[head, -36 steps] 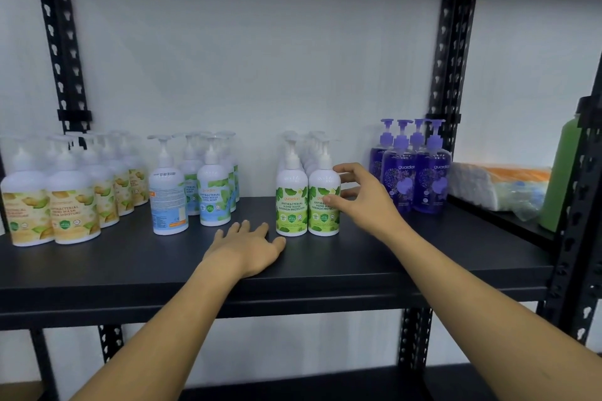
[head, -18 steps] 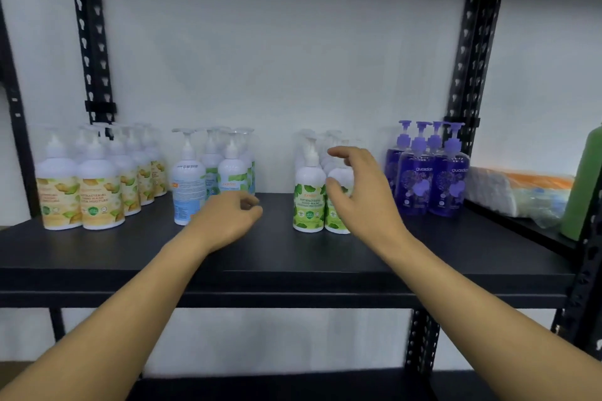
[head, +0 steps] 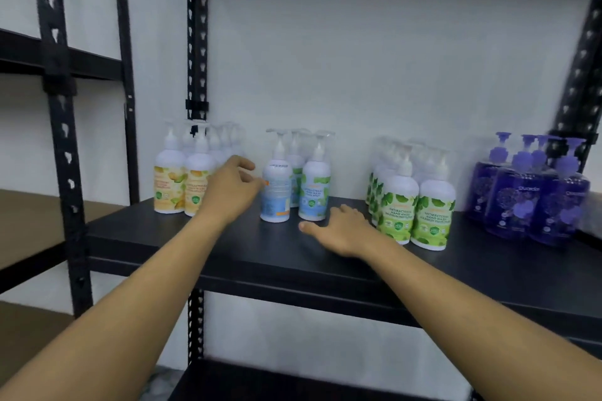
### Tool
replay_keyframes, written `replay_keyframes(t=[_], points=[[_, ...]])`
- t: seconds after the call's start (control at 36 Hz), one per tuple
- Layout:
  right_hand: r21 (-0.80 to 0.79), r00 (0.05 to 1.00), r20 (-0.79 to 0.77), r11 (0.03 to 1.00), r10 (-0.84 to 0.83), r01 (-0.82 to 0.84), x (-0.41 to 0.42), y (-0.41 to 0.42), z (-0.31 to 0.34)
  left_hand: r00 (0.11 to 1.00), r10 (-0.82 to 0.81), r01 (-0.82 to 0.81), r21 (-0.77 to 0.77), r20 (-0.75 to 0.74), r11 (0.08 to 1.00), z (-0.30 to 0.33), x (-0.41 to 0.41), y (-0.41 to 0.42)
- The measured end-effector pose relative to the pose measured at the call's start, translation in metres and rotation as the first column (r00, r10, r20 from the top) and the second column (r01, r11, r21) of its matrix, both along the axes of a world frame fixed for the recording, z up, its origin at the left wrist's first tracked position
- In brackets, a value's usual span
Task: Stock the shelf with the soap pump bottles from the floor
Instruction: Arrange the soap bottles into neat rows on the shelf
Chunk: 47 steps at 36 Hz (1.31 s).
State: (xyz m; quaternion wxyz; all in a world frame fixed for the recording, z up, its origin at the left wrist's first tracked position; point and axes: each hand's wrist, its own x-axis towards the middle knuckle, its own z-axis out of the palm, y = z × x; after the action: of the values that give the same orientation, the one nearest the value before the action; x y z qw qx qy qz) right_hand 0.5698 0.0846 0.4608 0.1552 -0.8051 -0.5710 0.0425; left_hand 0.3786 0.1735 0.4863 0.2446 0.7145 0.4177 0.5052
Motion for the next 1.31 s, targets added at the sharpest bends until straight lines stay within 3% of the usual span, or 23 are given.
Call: replay_keyframes(t=[0.14, 0.36, 0.47, 0.67, 0.81, 1.03, 1.31], points=[[-0.132, 0.989, 0.063, 0.981, -0.133, 0.14, -0.001, 0.013, -0.008, 0.998, -0.056, 0.056, -0.026, 0.006, 0.998, 0.001, 0.006, 0.019], [-0.178, 0.99, 0.107, 0.977, -0.097, 0.115, -0.004, 0.01, -0.009, 0.941, -0.32, 0.316, -0.057, -0.113, 0.947, -0.004, 0.02, 0.037], [-0.204, 0.992, 0.102, 0.974, -0.073, 0.093, -0.002, 0.009, -0.011, 0.918, -0.396, 0.395, -0.017, -0.025, 0.918, -0.018, 0.027, 0.036], [-0.217, 0.992, 0.109, 0.972, -0.066, 0.089, -0.002, 0.009, -0.009, 0.959, -0.284, 0.283, 0.047, 0.013, 0.958, -0.022, 0.034, 0.038], [-0.206, 0.992, 0.112, 0.975, -0.054, 0.077, -0.004, 0.006, -0.009, 0.983, -0.166, 0.175, 0.13, -0.077, 0.976, -0.023, 0.032, 0.036], [-0.205, 0.991, 0.119, 0.976, -0.055, 0.079, -0.006, 0.005, -0.009, 0.925, -0.362, 0.362, -0.023, -0.113, 0.932, -0.026, 0.019, 0.033], [-0.212, 0.992, 0.115, 0.975, -0.047, 0.07, -0.007, 0.003, -0.009, 0.964, -0.233, 0.246, 0.094, -0.129, 0.965, -0.027, 0.016, 0.031]])
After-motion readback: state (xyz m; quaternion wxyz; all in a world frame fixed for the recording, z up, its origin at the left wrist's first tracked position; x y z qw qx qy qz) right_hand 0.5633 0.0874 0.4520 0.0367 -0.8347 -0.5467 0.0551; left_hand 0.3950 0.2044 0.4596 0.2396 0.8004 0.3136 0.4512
